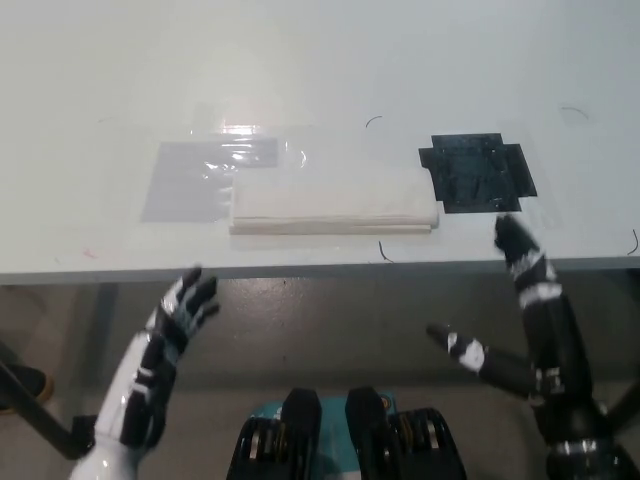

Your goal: A stack of napkins is kept in the middle of the table close to the robot and the robot places both its hands sideways on the stack. Then it moves its hands away from each other while pressing down on the napkins to make them smooth

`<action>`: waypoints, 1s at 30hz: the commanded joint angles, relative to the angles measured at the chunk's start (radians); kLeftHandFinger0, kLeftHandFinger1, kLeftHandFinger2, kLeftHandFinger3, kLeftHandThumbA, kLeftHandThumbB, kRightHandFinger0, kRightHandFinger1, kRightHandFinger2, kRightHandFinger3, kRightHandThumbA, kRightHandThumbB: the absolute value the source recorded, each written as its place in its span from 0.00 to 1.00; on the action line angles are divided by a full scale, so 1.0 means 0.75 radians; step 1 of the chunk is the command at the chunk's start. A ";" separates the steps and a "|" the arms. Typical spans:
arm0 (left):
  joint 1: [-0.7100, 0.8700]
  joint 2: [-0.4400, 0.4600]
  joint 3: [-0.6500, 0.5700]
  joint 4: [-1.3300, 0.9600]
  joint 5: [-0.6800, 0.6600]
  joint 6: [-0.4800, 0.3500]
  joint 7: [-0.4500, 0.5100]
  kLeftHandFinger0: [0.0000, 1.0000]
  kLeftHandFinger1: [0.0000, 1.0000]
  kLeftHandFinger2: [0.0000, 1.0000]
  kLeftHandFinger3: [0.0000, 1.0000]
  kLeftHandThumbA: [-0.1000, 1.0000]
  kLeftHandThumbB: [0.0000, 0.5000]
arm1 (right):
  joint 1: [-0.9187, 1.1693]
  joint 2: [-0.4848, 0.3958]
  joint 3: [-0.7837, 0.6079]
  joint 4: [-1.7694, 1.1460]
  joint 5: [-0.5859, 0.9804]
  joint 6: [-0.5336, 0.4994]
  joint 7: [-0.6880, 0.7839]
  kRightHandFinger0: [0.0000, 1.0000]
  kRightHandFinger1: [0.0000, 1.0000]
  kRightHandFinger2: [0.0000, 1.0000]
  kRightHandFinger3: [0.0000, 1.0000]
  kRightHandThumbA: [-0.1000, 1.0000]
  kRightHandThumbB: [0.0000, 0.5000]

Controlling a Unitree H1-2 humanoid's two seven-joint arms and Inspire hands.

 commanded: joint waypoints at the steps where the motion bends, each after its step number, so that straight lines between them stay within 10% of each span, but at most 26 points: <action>1: -0.165 -0.002 0.012 -0.124 -0.103 0.092 -0.012 1.00 1.00 1.00 1.00 1.00 0.74 | -0.167 0.040 -0.009 -0.077 0.147 0.125 0.023 1.00 1.00 1.00 1.00 1.00 0.46; 13: -0.824 -0.155 0.087 0.363 0.015 0.131 0.135 1.00 1.00 1.00 1.00 1.00 0.49 | -0.706 0.187 -0.115 0.367 0.236 0.184 -0.044 1.00 1.00 1.00 1.00 1.00 0.45; 26: -1.369 -0.173 0.135 1.272 0.074 0.022 0.260 1.00 1.00 1.00 1.00 1.00 0.75 | -1.207 0.241 -0.231 1.218 0.223 -0.019 -0.117 1.00 1.00 1.00 1.00 1.00 0.49; 30: -1.451 -0.179 0.157 1.467 0.055 -0.018 0.267 1.00 1.00 1.00 1.00 1.00 0.68 | -1.318 0.244 -0.290 1.454 0.269 -0.065 -0.113 1.00 1.00 1.00 1.00 1.00 0.44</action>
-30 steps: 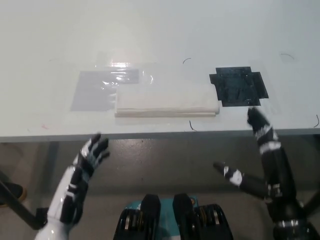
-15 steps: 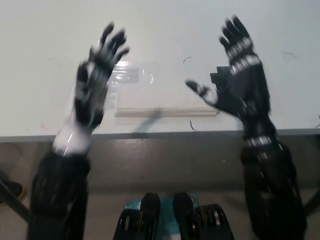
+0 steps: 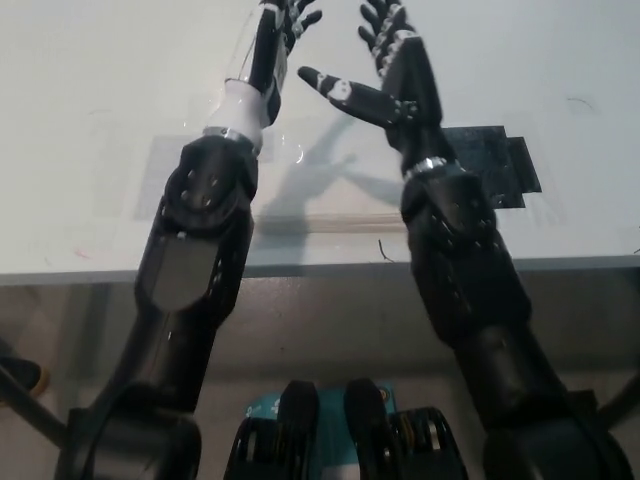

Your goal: A stack of napkins is kept in the middle of the table close to the robot and the robot places both its hands sideways on the stack. Then it moves its hands away from each other while pressing down on the napkins to make them smooth

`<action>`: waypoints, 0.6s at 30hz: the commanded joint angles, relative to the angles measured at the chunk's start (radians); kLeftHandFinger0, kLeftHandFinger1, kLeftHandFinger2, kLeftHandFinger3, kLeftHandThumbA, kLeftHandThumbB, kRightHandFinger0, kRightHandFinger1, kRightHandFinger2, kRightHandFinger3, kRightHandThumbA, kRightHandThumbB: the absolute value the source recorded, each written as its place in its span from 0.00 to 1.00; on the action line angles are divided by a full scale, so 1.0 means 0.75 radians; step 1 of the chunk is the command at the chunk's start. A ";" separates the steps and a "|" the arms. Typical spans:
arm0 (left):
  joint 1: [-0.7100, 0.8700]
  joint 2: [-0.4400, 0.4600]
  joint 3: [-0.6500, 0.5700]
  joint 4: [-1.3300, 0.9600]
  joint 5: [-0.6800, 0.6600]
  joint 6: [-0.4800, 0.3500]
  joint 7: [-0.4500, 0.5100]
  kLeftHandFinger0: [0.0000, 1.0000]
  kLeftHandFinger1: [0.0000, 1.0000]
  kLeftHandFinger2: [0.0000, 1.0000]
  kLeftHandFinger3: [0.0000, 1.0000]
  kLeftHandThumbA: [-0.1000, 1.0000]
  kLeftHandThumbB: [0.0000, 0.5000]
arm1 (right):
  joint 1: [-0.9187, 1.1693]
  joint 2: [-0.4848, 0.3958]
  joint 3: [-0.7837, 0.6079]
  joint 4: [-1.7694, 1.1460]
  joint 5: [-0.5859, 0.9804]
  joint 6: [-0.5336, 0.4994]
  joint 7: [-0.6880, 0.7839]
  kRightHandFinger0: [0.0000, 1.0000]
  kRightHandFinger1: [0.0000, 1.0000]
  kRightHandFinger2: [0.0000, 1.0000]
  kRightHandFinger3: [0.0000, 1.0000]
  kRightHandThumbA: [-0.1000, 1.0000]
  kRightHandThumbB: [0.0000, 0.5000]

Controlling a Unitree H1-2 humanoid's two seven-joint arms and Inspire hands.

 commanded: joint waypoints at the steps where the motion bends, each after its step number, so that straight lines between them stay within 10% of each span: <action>1: -0.137 -0.005 0.025 0.148 0.006 -0.110 0.069 1.00 1.00 1.00 1.00 1.00 0.72 | -0.170 0.025 -0.062 0.180 0.074 -0.153 -0.012 1.00 1.00 1.00 1.00 1.00 0.43; 18: -0.128 -0.025 0.028 0.406 0.009 -0.195 0.103 1.00 1.00 1.00 1.00 1.00 0.59 | -0.233 0.026 -0.189 0.548 0.155 -0.259 0.060 1.00 1.00 1.00 1.00 1.00 0.38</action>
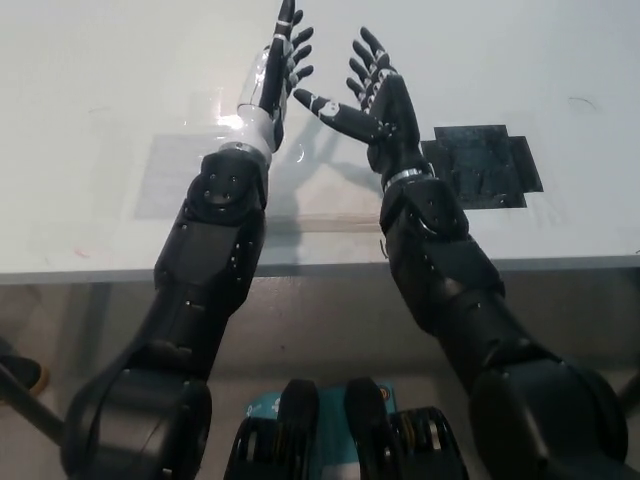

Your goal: A stack of napkins is kept in the middle of the table close to the robot and the robot places both its hands sideways on the stack. Then it moves its hands away from each other while pressing down on the napkins to make them smooth

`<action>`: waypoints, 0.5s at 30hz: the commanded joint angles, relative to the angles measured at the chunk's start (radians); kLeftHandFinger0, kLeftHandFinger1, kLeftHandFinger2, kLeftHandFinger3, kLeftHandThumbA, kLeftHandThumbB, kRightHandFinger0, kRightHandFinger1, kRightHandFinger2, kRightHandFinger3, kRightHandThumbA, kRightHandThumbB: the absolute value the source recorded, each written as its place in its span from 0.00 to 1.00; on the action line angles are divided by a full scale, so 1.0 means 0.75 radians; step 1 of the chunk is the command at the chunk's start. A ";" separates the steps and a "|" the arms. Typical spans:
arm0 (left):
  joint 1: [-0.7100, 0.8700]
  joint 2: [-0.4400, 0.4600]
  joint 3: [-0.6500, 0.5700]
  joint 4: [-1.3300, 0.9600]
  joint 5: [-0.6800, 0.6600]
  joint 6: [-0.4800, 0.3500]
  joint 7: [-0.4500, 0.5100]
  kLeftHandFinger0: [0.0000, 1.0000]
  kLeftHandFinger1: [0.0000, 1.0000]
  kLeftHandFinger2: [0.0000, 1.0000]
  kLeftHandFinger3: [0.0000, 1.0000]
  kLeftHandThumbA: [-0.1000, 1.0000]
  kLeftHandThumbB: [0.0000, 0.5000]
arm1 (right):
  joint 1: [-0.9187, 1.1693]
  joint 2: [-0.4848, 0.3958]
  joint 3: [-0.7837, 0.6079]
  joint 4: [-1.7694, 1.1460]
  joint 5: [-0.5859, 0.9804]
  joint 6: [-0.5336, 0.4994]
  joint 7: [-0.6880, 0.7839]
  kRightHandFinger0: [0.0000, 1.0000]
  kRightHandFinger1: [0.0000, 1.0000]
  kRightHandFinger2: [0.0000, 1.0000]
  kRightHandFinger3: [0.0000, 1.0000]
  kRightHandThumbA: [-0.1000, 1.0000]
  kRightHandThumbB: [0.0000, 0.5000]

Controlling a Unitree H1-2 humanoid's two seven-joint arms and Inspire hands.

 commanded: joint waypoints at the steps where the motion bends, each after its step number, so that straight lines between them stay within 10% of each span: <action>1: -0.033 -0.012 0.006 -0.011 0.006 -0.069 0.039 1.00 1.00 1.00 1.00 1.00 0.58 | -0.090 0.017 -0.044 0.031 0.075 -0.091 0.053 1.00 1.00 1.00 1.00 1.00 0.40; 15: 0.006 -0.090 0.051 0.133 -0.060 -0.166 0.020 1.00 1.00 1.00 1.00 1.00 0.55 | -0.079 0.075 -0.374 0.130 0.366 0.063 0.282 1.00 1.00 1.00 1.00 1.00 0.44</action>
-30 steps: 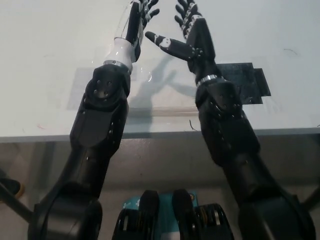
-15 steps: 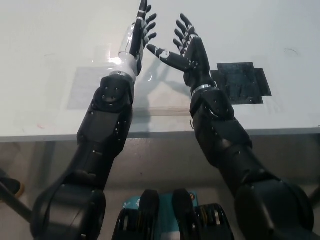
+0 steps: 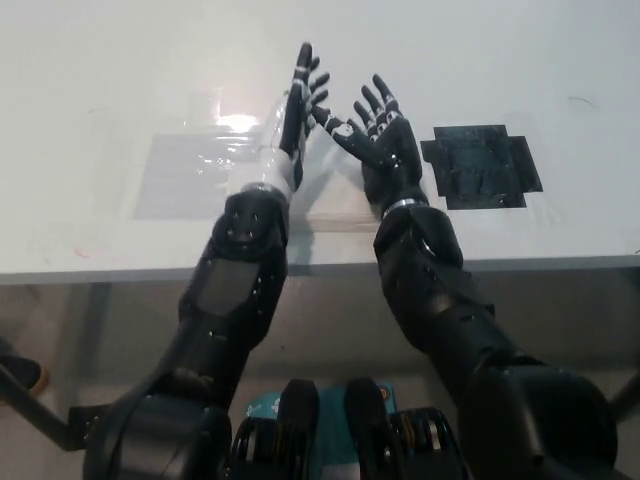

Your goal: A stack of napkins is kept in the middle of the table close to the robot and the robot places both its hands sideways on the stack. Then it moves its hands away from each other while pressing down on the napkins to make them smooth

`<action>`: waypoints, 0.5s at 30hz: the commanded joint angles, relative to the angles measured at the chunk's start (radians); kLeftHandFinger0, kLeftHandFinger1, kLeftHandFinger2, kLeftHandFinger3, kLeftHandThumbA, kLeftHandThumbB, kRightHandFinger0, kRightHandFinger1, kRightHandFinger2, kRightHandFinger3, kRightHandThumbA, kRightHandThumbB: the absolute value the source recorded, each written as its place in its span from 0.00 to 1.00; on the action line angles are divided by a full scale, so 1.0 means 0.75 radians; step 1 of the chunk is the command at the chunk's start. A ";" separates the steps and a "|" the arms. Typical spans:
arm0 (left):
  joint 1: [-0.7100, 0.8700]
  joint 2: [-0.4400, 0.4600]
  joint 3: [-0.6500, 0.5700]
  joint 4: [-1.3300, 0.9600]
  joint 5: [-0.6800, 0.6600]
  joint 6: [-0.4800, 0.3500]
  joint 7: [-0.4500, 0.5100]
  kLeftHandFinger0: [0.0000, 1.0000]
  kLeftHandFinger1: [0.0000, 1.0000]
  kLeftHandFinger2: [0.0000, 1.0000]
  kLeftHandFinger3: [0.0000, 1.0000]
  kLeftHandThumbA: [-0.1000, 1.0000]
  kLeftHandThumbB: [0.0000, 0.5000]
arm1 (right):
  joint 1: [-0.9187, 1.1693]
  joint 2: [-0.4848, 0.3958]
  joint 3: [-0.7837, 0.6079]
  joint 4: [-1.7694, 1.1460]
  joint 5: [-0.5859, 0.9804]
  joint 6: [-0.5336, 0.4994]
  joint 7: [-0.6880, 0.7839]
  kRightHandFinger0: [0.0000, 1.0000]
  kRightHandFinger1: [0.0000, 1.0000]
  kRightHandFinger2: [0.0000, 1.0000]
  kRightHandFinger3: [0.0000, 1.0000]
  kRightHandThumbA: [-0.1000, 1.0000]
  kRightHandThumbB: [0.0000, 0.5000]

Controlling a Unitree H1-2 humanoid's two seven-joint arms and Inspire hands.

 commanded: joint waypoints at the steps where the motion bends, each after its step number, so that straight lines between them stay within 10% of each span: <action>1: -0.079 -0.010 0.047 0.048 -0.056 -0.120 0.001 1.00 1.00 1.00 1.00 1.00 0.55 | -0.089 0.023 -0.081 0.001 0.155 0.041 0.158 1.00 1.00 1.00 1.00 1.00 0.44; 15: -0.087 0.005 0.213 0.283 -0.162 -0.109 -0.002 1.00 1.00 1.00 1.00 1.00 0.51 | -0.099 0.018 -0.140 0.027 0.222 0.104 0.234 1.00 1.00 1.00 1.00 1.00 0.45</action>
